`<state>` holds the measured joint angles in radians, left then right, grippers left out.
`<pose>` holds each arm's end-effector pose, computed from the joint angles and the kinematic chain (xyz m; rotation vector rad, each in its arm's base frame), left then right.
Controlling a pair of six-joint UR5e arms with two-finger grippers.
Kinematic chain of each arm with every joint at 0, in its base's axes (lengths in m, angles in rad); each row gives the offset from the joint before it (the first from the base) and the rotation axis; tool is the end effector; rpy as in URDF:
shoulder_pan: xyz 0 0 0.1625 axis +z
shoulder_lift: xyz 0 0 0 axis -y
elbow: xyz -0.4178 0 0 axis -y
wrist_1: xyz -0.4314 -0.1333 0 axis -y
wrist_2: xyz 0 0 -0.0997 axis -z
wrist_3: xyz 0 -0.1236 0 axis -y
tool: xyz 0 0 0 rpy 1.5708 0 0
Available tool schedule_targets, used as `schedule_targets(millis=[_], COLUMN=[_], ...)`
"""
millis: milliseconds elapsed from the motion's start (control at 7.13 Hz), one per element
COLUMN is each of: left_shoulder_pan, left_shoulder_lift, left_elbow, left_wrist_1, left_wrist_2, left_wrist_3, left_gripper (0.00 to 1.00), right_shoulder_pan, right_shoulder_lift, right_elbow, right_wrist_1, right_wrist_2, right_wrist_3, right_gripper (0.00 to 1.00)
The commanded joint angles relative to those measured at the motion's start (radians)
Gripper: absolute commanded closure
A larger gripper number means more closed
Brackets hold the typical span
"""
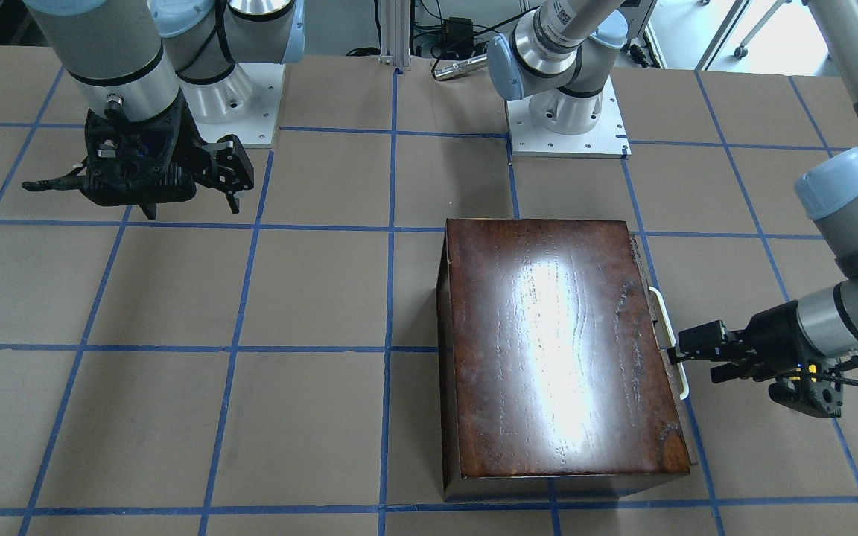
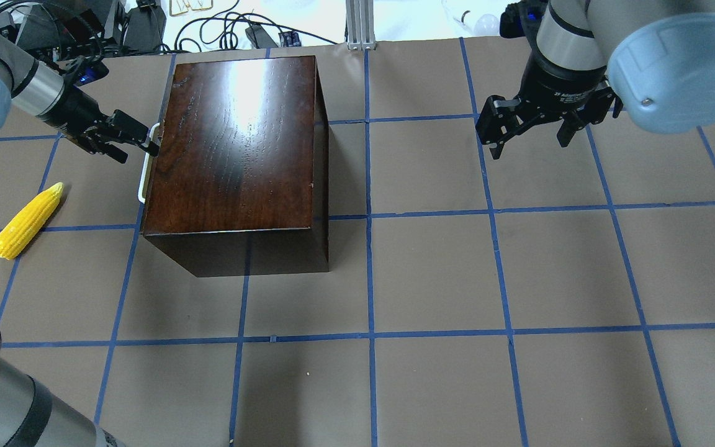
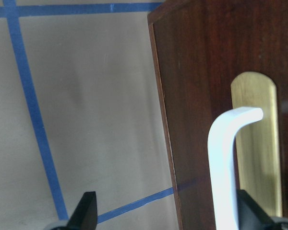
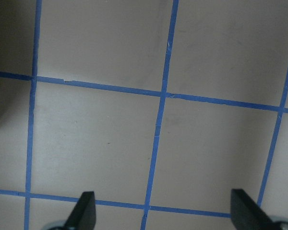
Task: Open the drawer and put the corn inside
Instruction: 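Close the left gripper on the white drawer handle, then pull the drawer outward from the cabinet with the left gripper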
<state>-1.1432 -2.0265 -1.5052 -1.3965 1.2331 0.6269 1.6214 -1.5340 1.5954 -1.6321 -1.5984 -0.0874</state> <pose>0.1132 -0.6685 0.2383 -0.2225 -2.7342 -0.0215 0.1573 -0.5384 0.4300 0.2147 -3.1066 -0.0009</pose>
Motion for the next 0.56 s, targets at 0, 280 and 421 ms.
schedule_targets(millis=[0, 280, 421], left_shoulder_pan=[0.002, 0.002, 0.002], left_shoulder_lift=[-0.001, -0.001, -0.003], left_elbow=[0.005, 0.011, 0.013], left_wrist_1=[0.004, 0.028, 0.034], left_wrist_2=[0.011, 0.052, 0.058], left_wrist_3=[0.017, 0.026, 0.037], left_gripper=[0.00, 0.00, 0.00], right_shoulder_pan=[0.000, 0.000, 0.000], right_shoulder_lift=[0.000, 0.000, 0.000], right_elbow=[0.000, 0.000, 0.000], right_wrist_1=[0.000, 0.000, 0.000], right_wrist_2=[0.000, 0.000, 0.000], right_wrist_3=[0.000, 0.000, 0.000], right_gripper=[0.00, 0.00, 0.00])
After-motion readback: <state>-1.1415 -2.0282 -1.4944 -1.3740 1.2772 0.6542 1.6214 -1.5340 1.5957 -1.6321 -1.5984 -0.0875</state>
